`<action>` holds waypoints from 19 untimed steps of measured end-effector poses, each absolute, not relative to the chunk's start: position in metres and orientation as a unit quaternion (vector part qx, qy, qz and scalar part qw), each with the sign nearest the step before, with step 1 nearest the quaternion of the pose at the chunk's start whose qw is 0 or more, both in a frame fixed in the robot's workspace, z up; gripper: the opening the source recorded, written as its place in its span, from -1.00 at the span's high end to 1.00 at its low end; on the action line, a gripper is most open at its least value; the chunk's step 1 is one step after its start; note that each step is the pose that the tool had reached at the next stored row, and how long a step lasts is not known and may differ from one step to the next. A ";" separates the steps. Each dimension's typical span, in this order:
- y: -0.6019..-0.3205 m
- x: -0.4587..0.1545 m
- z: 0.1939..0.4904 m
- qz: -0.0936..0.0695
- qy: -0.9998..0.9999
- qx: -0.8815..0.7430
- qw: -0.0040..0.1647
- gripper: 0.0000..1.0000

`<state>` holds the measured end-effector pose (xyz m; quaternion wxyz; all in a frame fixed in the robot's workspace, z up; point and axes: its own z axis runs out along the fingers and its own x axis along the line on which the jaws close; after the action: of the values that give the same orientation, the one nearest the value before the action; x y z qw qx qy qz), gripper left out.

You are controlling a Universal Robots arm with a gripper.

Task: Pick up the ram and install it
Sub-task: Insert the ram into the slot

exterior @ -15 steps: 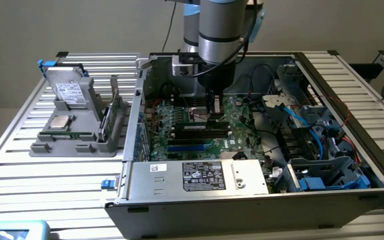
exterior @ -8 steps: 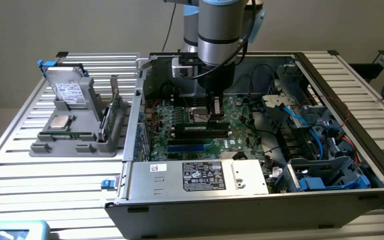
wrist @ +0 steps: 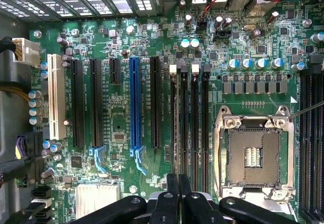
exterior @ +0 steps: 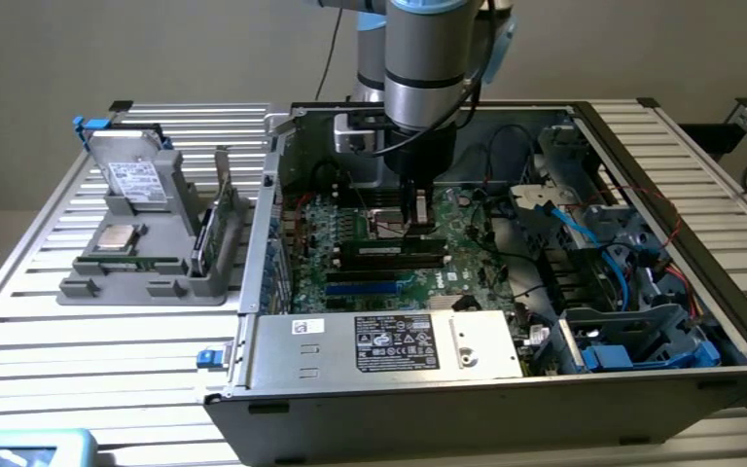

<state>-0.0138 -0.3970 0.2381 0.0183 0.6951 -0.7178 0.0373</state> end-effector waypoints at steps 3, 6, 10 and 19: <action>-0.397 -0.014 0.237 0.037 -0.718 0.695 0.018 0.76; -0.396 -0.014 0.237 0.037 -0.718 0.695 0.018 0.76; -0.396 -0.014 0.236 0.037 -0.718 0.695 0.018 0.76; -0.397 -0.014 0.235 0.037 -0.717 0.695 0.018 0.76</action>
<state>-0.0138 -0.3967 0.2353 0.0183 0.6954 -0.7174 0.0373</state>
